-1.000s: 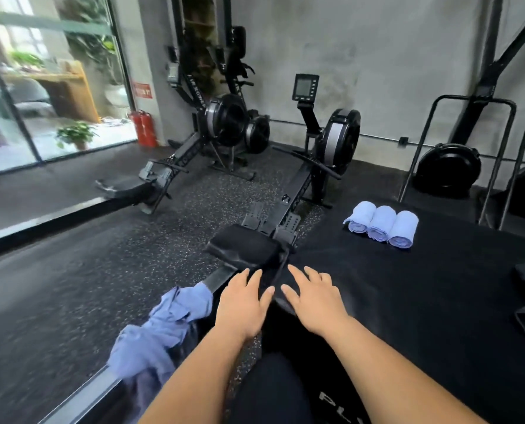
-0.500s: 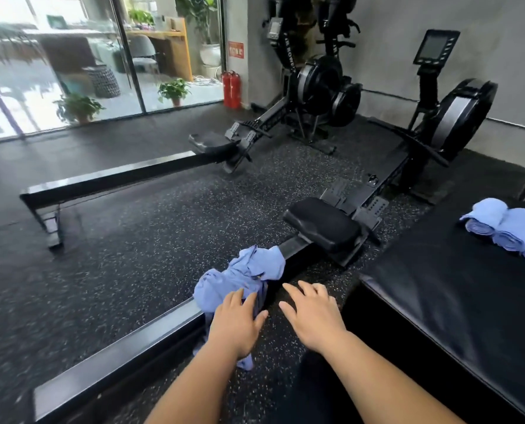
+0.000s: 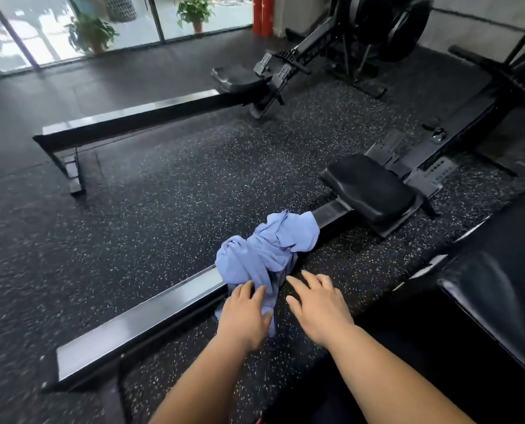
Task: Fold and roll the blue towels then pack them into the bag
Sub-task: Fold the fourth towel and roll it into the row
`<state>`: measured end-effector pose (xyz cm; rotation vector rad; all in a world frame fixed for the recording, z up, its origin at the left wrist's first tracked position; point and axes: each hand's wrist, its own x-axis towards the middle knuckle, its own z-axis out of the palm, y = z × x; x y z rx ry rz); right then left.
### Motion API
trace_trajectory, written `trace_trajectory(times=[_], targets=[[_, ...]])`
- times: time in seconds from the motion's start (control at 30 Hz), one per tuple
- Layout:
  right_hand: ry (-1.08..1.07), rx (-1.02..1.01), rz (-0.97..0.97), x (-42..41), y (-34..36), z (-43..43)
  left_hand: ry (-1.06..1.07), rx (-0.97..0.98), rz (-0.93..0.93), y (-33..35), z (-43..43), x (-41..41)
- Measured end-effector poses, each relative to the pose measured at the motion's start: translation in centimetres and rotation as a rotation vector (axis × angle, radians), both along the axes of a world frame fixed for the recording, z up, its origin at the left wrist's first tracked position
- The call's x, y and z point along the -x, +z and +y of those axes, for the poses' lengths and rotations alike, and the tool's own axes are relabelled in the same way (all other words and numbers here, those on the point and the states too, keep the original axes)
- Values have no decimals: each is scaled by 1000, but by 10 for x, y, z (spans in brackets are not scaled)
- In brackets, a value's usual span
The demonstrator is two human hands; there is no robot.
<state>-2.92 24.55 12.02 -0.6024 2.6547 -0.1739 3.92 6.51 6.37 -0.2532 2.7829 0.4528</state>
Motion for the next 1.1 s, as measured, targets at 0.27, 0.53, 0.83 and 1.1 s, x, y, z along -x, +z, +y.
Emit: trace_trajectory(times=[0.27, 0.53, 0.83, 1.1], targets=[[68, -21, -65, 32, -36, -26, 49, 12, -51, -29, -25, 38], [85, 22, -100, 45, -62, -43, 107, -30, -128, -55, -45, 78], [43, 64, -136, 44, -51, -27, 236, -160, 135, -35, -60, 84], [39, 168, -92, 31, 1, -18, 334, -406, 462, 45, -74, 72]])
